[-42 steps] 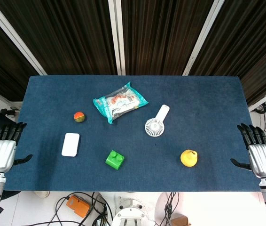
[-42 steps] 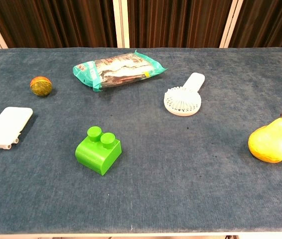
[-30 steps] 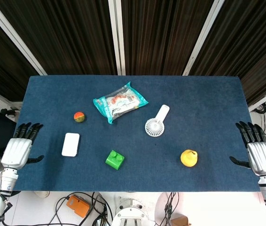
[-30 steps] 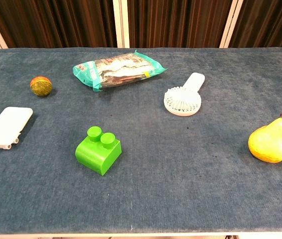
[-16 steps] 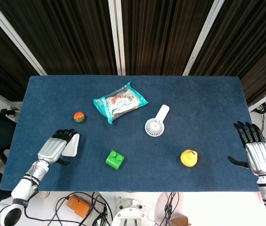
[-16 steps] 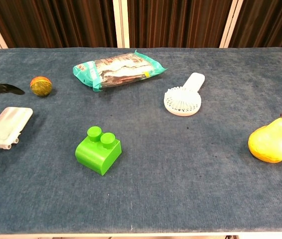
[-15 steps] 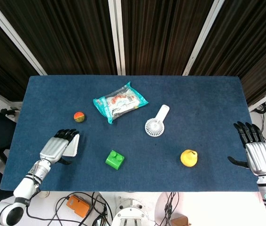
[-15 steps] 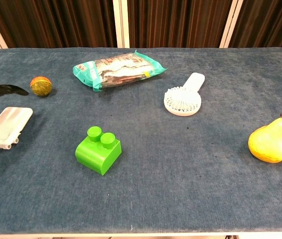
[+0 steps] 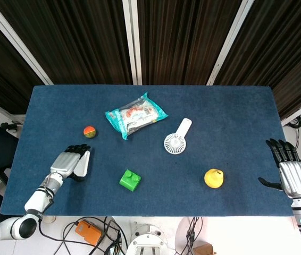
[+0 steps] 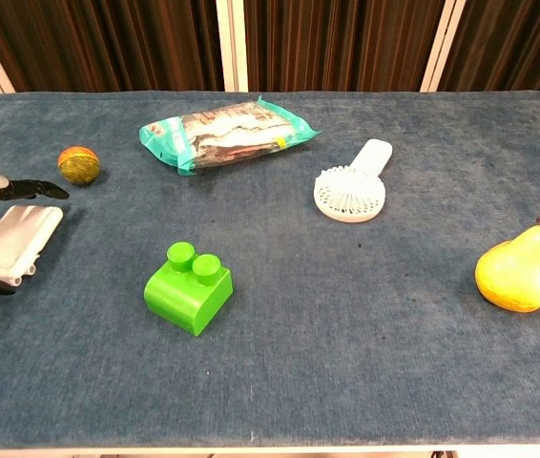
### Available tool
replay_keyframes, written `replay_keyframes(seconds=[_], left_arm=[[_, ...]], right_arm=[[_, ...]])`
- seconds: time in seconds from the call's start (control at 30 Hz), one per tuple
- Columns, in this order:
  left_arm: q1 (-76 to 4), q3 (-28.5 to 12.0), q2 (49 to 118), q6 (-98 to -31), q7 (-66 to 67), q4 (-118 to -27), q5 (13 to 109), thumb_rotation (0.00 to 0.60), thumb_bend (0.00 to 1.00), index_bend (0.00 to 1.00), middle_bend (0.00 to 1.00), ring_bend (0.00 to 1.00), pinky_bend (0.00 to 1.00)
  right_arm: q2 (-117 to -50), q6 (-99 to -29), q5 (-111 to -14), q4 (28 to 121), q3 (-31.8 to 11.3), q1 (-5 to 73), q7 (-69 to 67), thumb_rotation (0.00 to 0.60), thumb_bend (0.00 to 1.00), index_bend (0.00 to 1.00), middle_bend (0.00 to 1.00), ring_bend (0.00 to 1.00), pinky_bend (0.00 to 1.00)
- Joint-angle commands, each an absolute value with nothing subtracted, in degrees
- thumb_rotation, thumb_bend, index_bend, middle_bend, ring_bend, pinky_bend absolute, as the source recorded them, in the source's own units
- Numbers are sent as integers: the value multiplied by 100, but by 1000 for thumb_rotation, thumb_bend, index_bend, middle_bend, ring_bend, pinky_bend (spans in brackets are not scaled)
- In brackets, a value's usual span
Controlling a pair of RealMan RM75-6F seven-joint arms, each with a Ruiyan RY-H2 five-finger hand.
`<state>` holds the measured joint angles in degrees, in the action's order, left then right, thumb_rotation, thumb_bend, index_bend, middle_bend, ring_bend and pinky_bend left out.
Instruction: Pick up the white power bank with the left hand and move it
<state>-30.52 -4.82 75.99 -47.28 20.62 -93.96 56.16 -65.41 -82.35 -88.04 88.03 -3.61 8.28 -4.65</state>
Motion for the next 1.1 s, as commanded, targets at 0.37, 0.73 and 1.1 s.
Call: replay_keyframes(seconds=[0.37, 0.73, 1.1], left_arm=[[-3111, -424, 7780, -5078, 1856, -9123, 5827, 600, 30, 330, 383, 341, 428], [-3818, -753, 7867, -4886, 2069, -9530, 6502, 600, 30, 331, 390, 348, 438], [-5000, -1114, 8573, -4183, 2596, -8924, 6319, 600, 31, 331, 390, 339, 437]], right_arm=[[-6568, -8215, -8768, 8768, -348, 821, -507, 600, 130, 0, 114, 0, 79], [-6512, -8286, -8795, 8868, -349, 798, -422, 600, 130, 0, 114, 0, 79], [-6502, -8326, -8737, 8887, -321, 719, -413, 600, 130, 0, 114, 0, 79]])
